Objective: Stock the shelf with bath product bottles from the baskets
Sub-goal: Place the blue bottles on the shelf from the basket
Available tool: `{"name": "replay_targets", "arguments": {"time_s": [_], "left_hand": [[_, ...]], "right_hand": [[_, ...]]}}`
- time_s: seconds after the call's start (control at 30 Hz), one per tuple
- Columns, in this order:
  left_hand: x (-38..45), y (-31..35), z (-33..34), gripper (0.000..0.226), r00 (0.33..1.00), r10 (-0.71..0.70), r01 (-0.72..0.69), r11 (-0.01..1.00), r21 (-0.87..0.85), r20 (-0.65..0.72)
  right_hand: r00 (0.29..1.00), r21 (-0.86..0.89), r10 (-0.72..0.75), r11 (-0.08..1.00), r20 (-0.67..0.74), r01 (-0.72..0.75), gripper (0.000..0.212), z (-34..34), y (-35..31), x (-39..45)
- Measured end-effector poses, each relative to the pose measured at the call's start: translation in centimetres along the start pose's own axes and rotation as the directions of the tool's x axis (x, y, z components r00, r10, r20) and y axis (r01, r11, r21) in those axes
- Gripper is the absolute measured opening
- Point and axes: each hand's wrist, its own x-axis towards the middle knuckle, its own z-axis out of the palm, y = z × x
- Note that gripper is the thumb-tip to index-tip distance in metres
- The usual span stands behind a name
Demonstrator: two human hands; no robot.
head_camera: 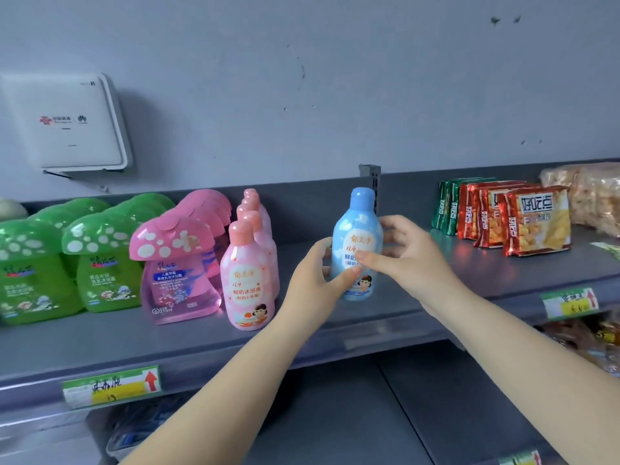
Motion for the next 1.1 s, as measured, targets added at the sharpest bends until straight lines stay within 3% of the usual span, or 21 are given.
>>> {"name": "replay_targets", "arguments": {"time_s": [0.17, 0.27, 0.33, 0.5, 0.6, 0.83, 0.93, 1.1], "left_hand": [[3.2, -1.3, 0.4, 0.032, 0.989, -0.081, 0.08, 0.997, -0.015, -0.12], [5.4, -1.5, 0.8, 0.048, 0.96, -0.163, 0.146, 0.985, -0.09, -0.227], [7.0, -1.5, 1.2, 0.053, 0.927, -0.228, 0.192, 0.971, -0.145, -0.297], [11.3, -3.1, 2.2, 0.027, 0.821, -0.365, 0.255, 0.922, -0.291, -0.439], [13.6, -4.4, 2.4, 0.038, 0.761, -0.412, 0.275, 0.904, -0.326, -0.501], [16.6, -6.8, 2.3, 0.057, 0.655, -0.514, 0.429, 0.857, -0.286, -0.554], [17.0, -7.6, 2.4, 0.066, 0.618, -0.521, 0.428, 0.851, -0.304, -0.588], [17.3, -9.0, 1.9, 0.052, 0.585, -0.544, 0.39, 0.839, -0.38, -0.601]], "right_hand": [[0.999, -0.012, 0.023, 1.0, 0.046, -0.022, 0.042, 0.7, 0.7, 4.3], [0.997, 0.02, 0.042, 0.999, 0.059, -0.043, 0.041, 1.4, 1.6, 7.2], [0.996, 0.035, 0.055, 0.998, 0.063, -0.058, 0.043, 2.0, 2.3, 9.2], [0.993, 0.024, 0.087, 0.996, 0.082, -0.089, 0.044, 3.8, 3.8, 13.5], [0.993, 0.014, 0.075, 0.997, 0.087, -0.076, 0.046, 5.1, 4.6, 15.5], [0.99, -0.087, 0.07, 0.994, 0.12, -0.059, 0.049, 7.6, 7.1, 19.2], [0.987, -0.14, 0.077, 0.989, 0.144, -0.057, 0.05, 8.6, 7.8, 20.0], [0.984, -0.181, 0.082, 0.982, 0.156, -0.053, 0.049, 9.9, 8.6, 21.1]]}}
